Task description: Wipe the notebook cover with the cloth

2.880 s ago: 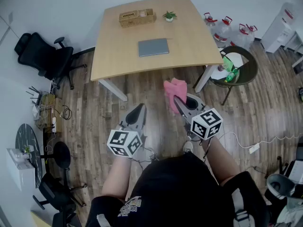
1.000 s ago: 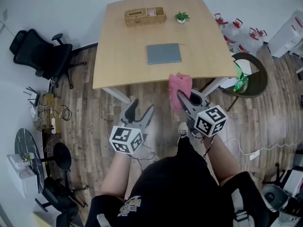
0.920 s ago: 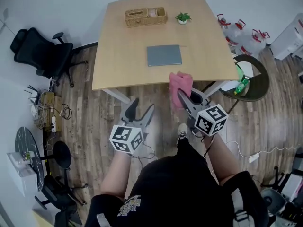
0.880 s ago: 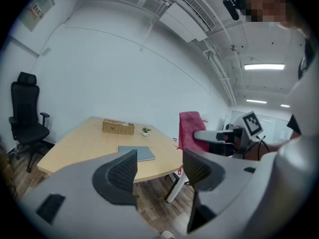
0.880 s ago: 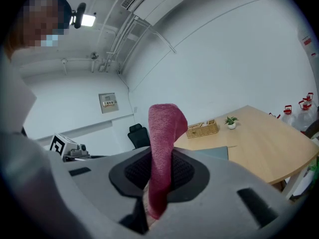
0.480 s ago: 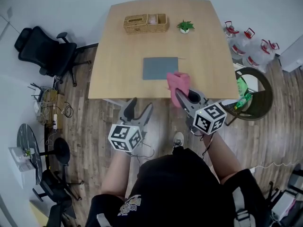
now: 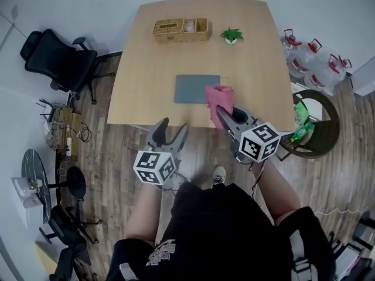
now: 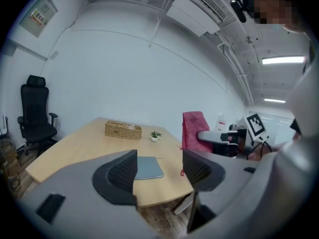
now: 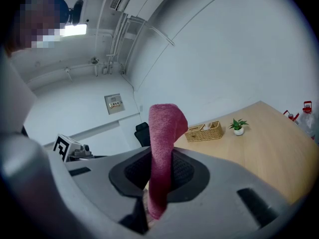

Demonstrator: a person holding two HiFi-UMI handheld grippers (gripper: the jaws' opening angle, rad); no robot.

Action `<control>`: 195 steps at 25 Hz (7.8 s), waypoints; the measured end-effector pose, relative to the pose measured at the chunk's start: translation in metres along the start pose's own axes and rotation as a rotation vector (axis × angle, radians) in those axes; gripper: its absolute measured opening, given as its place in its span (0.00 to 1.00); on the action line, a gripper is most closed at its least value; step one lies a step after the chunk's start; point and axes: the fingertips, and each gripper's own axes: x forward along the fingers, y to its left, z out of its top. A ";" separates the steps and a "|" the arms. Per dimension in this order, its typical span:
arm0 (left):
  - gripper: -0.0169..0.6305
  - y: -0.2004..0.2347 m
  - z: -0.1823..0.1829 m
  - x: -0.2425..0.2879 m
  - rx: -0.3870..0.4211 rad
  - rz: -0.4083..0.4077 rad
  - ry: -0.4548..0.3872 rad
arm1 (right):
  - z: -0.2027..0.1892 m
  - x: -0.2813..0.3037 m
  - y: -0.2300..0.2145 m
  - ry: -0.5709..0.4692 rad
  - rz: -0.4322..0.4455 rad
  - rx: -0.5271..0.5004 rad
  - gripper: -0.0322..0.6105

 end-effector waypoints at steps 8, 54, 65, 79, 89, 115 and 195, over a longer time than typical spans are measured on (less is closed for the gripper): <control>0.43 0.039 0.006 0.026 -0.012 -0.051 0.019 | 0.003 0.031 -0.004 -0.001 -0.064 0.009 0.16; 0.42 0.186 -0.131 0.203 -0.116 -0.349 0.573 | -0.112 0.198 -0.066 0.202 -0.475 0.206 0.16; 0.28 0.198 -0.139 0.212 -0.039 -0.246 0.629 | -0.162 0.217 -0.084 0.354 -0.431 0.258 0.16; 0.27 0.201 -0.140 0.212 -0.018 -0.228 0.627 | -0.194 0.246 -0.085 0.482 -0.423 0.293 0.16; 0.26 0.202 -0.140 0.213 -0.019 -0.226 0.624 | -0.197 0.248 -0.084 0.485 -0.438 0.242 0.16; 0.25 0.202 -0.139 0.211 -0.024 -0.221 0.626 | -0.188 0.172 -0.137 0.446 -0.547 0.243 0.16; 0.25 0.204 -0.140 0.214 -0.021 -0.208 0.618 | -0.185 0.284 -0.109 0.651 -0.270 0.162 0.16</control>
